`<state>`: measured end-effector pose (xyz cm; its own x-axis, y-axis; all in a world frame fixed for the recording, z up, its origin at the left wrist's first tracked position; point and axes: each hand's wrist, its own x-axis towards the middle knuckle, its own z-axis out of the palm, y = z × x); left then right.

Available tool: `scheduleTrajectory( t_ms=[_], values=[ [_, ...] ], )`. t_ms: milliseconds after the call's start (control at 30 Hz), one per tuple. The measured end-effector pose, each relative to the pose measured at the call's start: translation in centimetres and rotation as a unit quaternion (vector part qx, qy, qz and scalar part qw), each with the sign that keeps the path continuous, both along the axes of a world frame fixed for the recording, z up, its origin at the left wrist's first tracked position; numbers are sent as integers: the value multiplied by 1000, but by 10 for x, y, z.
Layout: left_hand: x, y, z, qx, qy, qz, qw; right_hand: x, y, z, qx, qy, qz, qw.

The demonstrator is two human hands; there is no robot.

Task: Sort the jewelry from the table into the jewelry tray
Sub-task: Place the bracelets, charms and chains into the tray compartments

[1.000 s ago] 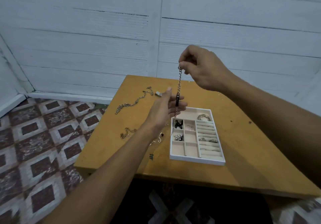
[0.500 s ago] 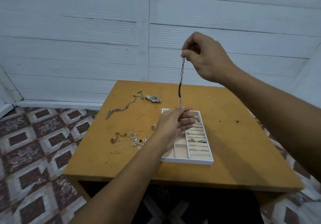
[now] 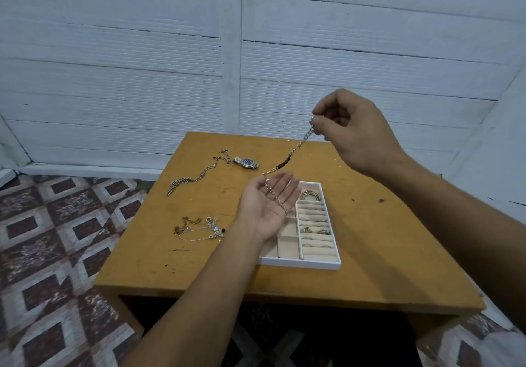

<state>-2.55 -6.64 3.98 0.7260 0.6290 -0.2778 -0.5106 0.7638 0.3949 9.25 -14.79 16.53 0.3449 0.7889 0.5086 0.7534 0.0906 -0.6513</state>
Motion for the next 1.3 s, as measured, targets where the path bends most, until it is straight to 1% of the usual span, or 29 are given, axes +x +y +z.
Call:
scheduleTrajectory(
  t_ms=[167,333,433,567,700,767,900,1067,1200,1300],
  values=[
    [-2,12,6,-18,-39,35,998,-4,-23,-29,-25,45,13,999],
    [-2,19,10,2,-33,41,999,-9,-41,-52,-62,55,33,996],
    [-2,22,9,22,-11,48,999,-13,-49,-61,-88,59,47,993],
    [-1,20,9,83,44,29,995,-15,-48,-67,-119,27,57,991],
    [4,10,9,140,99,-7,985,-21,-34,-66,-116,5,69,991],
    [7,5,4,150,106,-22,983,-25,-25,-67,-117,-14,73,990],
    [7,-2,-4,130,91,-55,986,-25,-9,-75,-113,-72,39,990],
    [6,-6,-15,85,79,-67,991,-25,2,-92,-126,-163,-7,979],
    [5,-9,-20,49,83,-75,993,-25,8,-106,-126,-174,-23,976],
    [4,-12,-23,34,87,-77,993,-28,11,-115,-144,-187,-25,971]
  ],
)
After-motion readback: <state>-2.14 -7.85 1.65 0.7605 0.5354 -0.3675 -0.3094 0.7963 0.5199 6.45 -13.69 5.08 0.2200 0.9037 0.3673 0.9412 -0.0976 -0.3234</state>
